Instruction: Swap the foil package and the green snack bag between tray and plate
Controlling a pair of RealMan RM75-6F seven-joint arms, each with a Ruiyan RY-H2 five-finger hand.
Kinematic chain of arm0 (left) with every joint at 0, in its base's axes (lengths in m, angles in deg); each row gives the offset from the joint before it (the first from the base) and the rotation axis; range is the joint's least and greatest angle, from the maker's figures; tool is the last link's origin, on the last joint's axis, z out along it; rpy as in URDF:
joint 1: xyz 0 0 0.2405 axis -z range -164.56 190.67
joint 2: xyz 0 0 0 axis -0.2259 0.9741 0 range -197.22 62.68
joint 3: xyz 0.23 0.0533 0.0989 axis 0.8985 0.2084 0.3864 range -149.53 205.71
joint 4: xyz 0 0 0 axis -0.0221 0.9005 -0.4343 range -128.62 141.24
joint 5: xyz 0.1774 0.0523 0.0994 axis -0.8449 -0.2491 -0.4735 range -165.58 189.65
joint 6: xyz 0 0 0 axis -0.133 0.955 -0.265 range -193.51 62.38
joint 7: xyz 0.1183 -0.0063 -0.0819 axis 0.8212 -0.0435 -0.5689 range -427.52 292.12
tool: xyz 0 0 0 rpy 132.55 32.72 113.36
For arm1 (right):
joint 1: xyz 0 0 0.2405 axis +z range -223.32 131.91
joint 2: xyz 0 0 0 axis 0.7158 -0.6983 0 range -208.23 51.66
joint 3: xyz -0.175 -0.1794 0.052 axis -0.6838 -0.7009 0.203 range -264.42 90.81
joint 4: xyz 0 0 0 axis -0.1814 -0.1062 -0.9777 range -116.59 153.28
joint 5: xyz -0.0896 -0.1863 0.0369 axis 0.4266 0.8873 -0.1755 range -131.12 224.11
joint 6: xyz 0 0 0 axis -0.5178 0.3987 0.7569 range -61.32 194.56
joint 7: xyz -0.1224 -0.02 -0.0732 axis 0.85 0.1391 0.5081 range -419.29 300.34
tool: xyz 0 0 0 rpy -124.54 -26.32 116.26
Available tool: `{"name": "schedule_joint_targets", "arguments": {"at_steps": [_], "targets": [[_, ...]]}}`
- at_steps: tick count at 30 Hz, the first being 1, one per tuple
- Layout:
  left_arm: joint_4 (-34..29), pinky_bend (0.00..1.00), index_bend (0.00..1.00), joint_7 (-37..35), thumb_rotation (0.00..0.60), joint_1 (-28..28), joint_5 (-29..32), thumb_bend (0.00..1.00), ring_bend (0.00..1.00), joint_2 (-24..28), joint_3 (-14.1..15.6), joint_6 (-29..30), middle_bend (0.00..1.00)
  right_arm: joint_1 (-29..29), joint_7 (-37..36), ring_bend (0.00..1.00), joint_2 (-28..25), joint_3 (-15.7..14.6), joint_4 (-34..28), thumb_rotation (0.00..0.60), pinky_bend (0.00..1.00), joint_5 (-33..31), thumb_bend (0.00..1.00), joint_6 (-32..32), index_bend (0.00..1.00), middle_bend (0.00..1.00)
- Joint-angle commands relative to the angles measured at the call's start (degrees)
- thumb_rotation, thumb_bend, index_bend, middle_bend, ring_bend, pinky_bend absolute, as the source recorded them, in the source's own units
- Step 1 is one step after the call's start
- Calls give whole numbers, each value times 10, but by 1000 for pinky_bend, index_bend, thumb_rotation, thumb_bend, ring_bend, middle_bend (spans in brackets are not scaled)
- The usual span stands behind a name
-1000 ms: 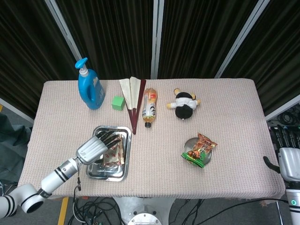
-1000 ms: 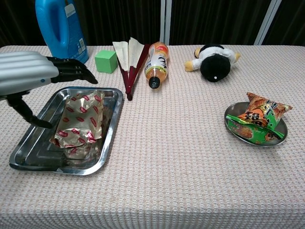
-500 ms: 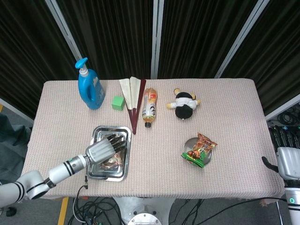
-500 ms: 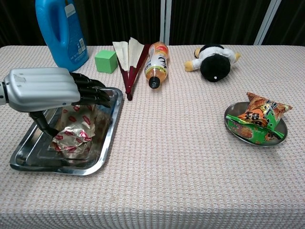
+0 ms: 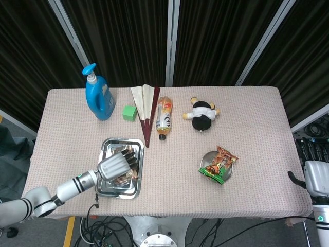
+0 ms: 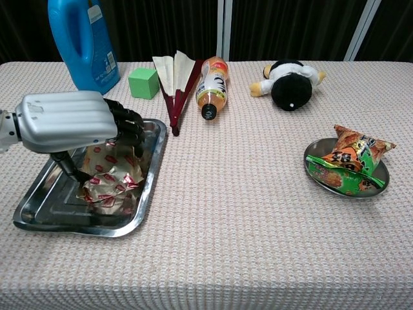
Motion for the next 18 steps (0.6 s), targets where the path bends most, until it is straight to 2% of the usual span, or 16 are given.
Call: {"name": "schedule_joint_targets", "arguments": {"at_steps": [1,10,18], "targets": [[20,441,489,-20,600,0,-14,145,312,-12,7,29,437,0,0,0,1,-1,0,600,0,0,139,1,0,0],[35,452,504,-24,600,3,-6,161,325,-23,16,31,448,0,-4,0,2,-1,3,600,0,-3,145,2,0,0],[32,497,557,-21,600,4,-4,201,375,-23,13,53,497,-1,-9,0,1,0,5,600,0,-1,144,-1,0,0]]}}
